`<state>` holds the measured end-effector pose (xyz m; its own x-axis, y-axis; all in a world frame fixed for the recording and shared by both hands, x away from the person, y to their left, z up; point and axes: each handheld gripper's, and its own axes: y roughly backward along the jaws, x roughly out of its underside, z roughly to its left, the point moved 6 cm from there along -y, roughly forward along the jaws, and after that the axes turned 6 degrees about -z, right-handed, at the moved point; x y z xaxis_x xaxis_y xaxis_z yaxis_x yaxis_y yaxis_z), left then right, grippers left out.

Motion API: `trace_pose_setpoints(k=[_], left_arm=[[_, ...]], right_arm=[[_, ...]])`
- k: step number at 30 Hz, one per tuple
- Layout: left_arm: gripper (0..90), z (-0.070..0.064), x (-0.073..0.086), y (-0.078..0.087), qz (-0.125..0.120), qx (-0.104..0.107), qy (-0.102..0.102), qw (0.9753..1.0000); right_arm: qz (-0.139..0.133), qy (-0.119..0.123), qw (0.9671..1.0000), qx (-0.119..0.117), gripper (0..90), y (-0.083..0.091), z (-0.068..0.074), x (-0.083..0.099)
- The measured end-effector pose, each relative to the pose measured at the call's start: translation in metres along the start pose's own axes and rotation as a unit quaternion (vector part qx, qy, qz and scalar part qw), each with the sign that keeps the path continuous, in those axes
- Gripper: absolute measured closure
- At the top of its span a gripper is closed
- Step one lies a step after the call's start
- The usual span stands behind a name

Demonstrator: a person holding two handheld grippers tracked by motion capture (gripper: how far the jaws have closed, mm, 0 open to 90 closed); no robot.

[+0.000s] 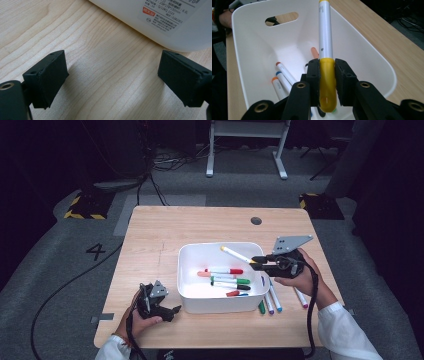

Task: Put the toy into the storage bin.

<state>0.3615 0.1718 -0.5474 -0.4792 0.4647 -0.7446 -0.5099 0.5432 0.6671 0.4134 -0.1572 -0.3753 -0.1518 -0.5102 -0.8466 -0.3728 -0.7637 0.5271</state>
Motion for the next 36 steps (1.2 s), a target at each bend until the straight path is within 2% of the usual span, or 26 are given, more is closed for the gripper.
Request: trace_pose_setpoints(k=[1,5,6,8,11,13,14,17,23,24,25,27,28,29,30,32,34,36], left_arm=[[9.1,0.0,0.0,0.0,0.0,0.0,0.0,1.0],[9.1,0.0,0.0,0.0,0.0,0.0,0.0,1.0],[9.1,0.0,0.0,0.0,0.0,0.0,0.0,1.0],[9.1,0.0,0.0,0.0,0.0,0.0,0.0,1.0],[9.1,0.0,0.0,0.0,0.0,0.0,0.0,1.0],[9.1,0.0,0.0,0.0,0.0,0.0,0.0,1.0],[9.1,0.0,0.0,0.0,0.0,0.0,0.0,1.0],[9.1,0.0,0.0,0.0,0.0,0.0,0.0,1.0],[9.1,0.0,0.0,0.0,0.0,0.0,0.0,1.0],[9.1,0.0,0.0,0.0,0.0,0.0,0.0,1.0],[9.1,0.0,0.0,0.0,0.0,0.0,0.0,1.0],[9.1,0.0,0.0,0.0,0.0,0.0,-0.001,1.0],[9.1,0.0,0.0,0.0,0.0,0.0,-0.001,1.0],[9.1,0.0,0.0,0.0,0.0,0.0,-0.003,1.0],[9.1,0.0,0.0,0.0,-0.001,0.001,-0.001,1.0],[9.1,0.0,0.0,0.0,0.0,0.001,-0.003,1.0],[9.1,0.0,0.0,0.0,0.0,0.001,-0.003,1.0],[9.1,0.0,0.0,0.0,0.0,0.001,-0.002,1.0]], right_arm=[[0.012,0.016,0.9997,-0.014,75.3,-0.01,0.006,-0.002],[0.04,0.032,0.9979,-0.039,75.2,-0.026,0.018,-0.002],[0.04,0.032,0.9979,-0.039,75.2,-0.026,0.018,-0.002],[0.063,0.051,0.9947,-0.063,75.2,-0.036,0.025,0.0],[0.08,0.059,0.9918,-0.08,75.2,-0.042,0.032,0.002],[0.085,0.061,0.9909,-0.085,75.2,-0.044,0.034,0.003],[0.094,0.063,0.9892,-0.093,75.2,-0.047,0.037,0.005],[0.105,0.069,0.9871,-0.1,75.1,-0.051,0.04,0.007],[0.112,0.067,0.9859,-0.104,73.2,-0.055,0.043,0.011],[0.11,0.063,0.9867,-0.102,64.3,-0.056,0.042,0.011],[0.11,0.061,0.9874,-0.096,61.1,-0.055,0.041,0.011],[0.103,0.061,0.9897,-0.078,57.6,-0.049,0.037,0.009],[0.103,0.061,0.9897,-0.078,57.6,-0.049,0.037,0.009],[0.076,0.059,0.9936,-0.059,55.7,-0.034,0.03,0.006],[0.062,0.048,0.9959,-0.045,55.4,-0.024,0.026,0.005],[0.038,0.027,0.9989,-0.008,53.9,0.0,0.014,0.006],[0.026,0.016,0.9991,0.028,52.7,0.022,0.001,0.013],[0.017,-0.006,0.9972,0.072,51.2,0.047,-0.013,0.026]])
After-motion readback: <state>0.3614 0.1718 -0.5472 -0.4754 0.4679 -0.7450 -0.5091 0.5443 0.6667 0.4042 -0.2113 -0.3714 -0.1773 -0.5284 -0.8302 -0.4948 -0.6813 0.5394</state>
